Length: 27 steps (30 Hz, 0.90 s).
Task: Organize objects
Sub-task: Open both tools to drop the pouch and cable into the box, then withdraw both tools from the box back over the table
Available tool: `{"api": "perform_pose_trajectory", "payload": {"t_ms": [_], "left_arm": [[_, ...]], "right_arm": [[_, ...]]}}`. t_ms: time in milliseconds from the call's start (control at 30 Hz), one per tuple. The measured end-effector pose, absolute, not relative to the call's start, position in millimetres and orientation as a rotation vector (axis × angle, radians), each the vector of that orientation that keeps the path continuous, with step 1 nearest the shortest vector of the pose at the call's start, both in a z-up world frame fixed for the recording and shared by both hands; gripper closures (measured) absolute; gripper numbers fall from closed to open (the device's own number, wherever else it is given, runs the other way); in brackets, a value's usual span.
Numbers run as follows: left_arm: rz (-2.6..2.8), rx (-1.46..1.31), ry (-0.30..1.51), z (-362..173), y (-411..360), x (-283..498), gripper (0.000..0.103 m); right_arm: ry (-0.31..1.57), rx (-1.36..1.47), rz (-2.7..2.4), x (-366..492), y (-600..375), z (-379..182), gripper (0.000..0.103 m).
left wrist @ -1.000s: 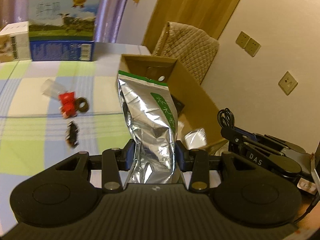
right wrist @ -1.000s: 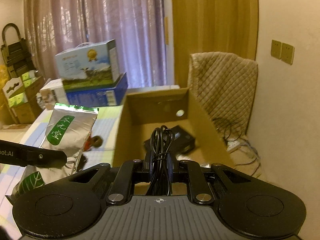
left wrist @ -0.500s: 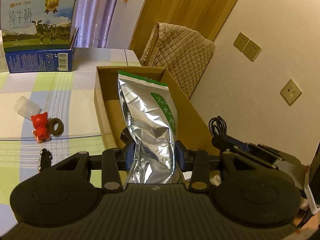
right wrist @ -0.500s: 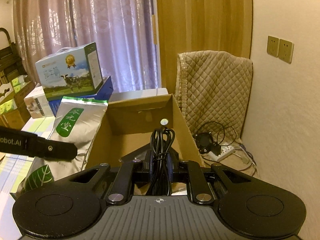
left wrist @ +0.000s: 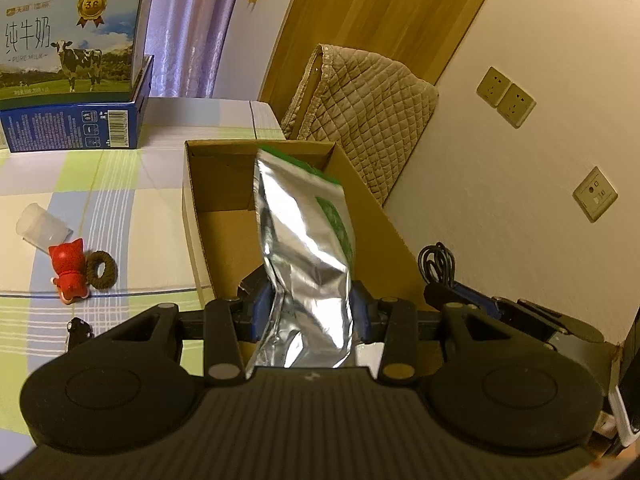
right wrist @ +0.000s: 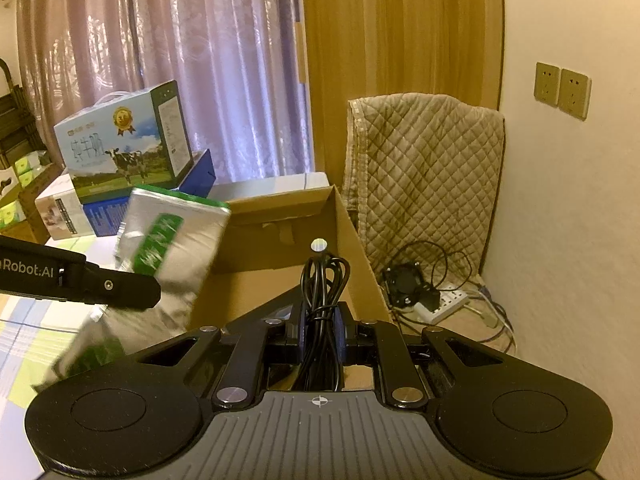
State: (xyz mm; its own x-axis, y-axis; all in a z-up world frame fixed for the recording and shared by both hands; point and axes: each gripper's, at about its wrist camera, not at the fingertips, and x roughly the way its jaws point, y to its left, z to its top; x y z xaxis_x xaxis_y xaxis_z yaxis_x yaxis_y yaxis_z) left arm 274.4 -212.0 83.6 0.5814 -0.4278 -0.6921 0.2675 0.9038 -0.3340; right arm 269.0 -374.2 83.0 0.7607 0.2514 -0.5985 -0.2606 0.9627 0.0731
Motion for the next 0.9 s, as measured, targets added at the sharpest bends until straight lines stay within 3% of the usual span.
{"api": "perform_pose_trajectory", "payload": {"t_ms": [67,667,700,733,767,800,900], "left_arm": [[-0.414,-0.206,0.855,84,-214,277,0.076],[-0.346,-0.223,0.836,85,-173,258,0.072],[-0.339,-0.226,0.841,83,-169,256,0.072],[-0.335,-0.228,0.845,81,-166,254,0.072],[-0.329,-0.230,0.848,79,-162,252,0.071],[-0.322,-0.234,0.852,77,-158,250,0.069],[-0.304,-0.224,0.855,74,-148,244,0.068]], "right_arm": [[0.652,-0.015,0.278,271,-375,82,0.092],[0.636,0.036,0.323,273,-370,87,0.090],[0.632,0.043,0.327,274,-370,87,0.079],[0.624,0.049,0.325,274,-371,89,0.058],[0.613,0.054,0.321,273,-372,90,0.048],[0.604,0.060,0.318,272,-373,91,0.043],[0.614,0.077,0.318,270,-374,93,0.043]]}}
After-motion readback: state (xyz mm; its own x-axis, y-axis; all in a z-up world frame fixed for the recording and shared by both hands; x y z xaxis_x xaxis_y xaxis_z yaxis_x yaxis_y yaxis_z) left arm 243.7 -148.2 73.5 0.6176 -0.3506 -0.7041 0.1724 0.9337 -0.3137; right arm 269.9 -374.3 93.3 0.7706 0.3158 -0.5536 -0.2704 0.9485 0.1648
